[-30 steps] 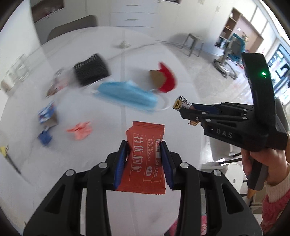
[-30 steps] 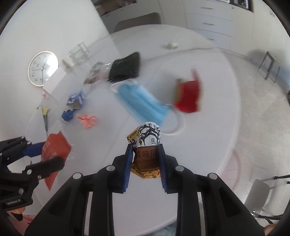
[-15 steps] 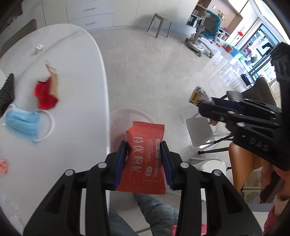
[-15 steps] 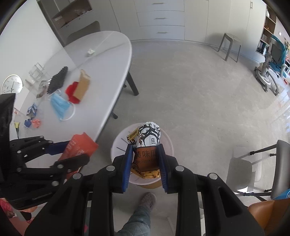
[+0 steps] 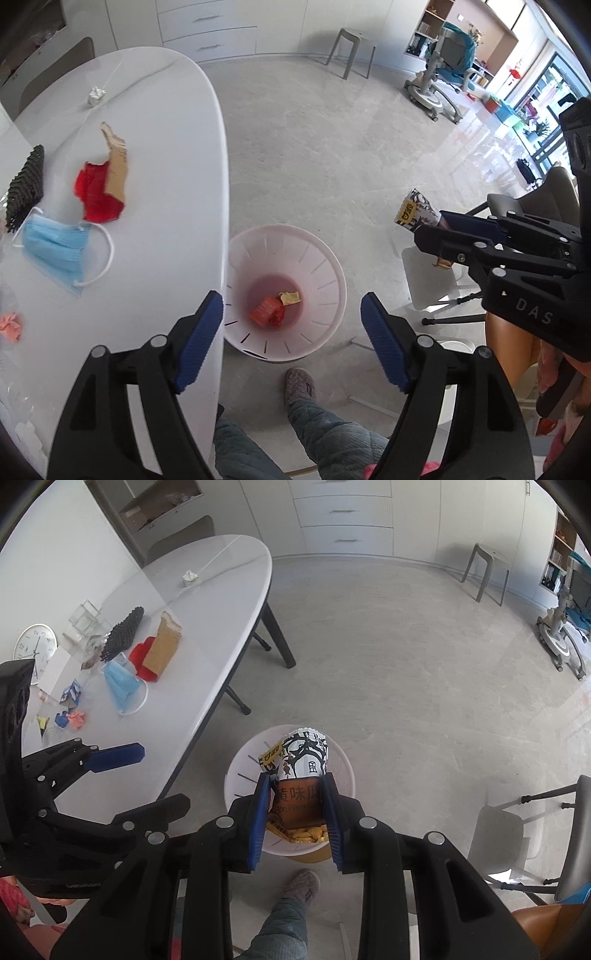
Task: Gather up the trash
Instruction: 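Open the right gripper to drop the snack bar wrapper into the wastebasket, then grasp the white tissue with the left gripper while the right moves to the plastic bottle, then close the right gripper around the clear plastic bottle and lift it, then carry the tissue and bottle over the wastebasket and open both grippers, then move both open grippers back over the table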
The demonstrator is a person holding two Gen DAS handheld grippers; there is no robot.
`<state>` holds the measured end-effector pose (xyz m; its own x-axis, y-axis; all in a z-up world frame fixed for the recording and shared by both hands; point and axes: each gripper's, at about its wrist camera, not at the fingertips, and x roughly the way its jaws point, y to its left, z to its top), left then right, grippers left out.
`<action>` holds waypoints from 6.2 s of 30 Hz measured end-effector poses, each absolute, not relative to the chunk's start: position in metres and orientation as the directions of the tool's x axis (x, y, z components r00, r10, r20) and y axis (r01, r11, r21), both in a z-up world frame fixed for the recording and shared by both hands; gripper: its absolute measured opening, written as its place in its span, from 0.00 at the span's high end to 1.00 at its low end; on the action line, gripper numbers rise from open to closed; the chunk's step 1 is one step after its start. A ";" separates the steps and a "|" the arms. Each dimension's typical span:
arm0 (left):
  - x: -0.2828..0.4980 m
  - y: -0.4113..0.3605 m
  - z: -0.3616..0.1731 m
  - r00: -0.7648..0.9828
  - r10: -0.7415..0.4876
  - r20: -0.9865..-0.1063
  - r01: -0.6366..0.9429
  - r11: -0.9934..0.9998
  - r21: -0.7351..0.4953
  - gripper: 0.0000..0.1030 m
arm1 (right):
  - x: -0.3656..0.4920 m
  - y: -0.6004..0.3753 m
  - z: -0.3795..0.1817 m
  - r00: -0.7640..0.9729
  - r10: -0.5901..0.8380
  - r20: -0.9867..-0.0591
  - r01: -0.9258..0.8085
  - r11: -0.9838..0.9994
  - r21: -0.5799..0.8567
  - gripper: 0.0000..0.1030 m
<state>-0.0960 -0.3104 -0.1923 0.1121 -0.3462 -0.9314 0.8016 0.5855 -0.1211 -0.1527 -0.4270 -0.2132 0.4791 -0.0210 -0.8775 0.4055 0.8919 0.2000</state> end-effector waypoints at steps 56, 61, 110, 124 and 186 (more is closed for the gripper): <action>0.036 0.124 -0.237 0.268 -0.053 -0.962 0.014 0.999 -0.051 0.31 | 0.115 -0.009 -0.218 0.322 0.255 -0.912 -0.395 0.911 0.116 0.08; 0.037 0.123 -0.242 0.257 -0.031 -0.966 0.002 1.000 -0.031 0.68 | 0.121 0.001 -0.223 0.313 0.249 -0.917 -0.415 0.904 0.104 0.08; 0.008 -0.058 -0.112 0.363 -0.298 -0.883 0.536 0.842 -0.063 0.92 | -0.027 -0.207 -0.135 0.551 0.084 -0.830 0.070 0.987 0.147 0.36; -0.032 -0.157 -0.122 0.309 -0.309 -0.899 0.666 0.746 -0.027 0.92 | -0.084 -0.311 -0.149 0.593 0.021 -0.805 0.255 0.943 0.213 0.39; -0.065 -0.182 -0.096 0.366 -0.257 -0.894 0.615 0.788 0.025 0.10 | -0.183 -0.366 -0.121 0.604 -0.174 -0.777 0.485 0.855 0.185 0.04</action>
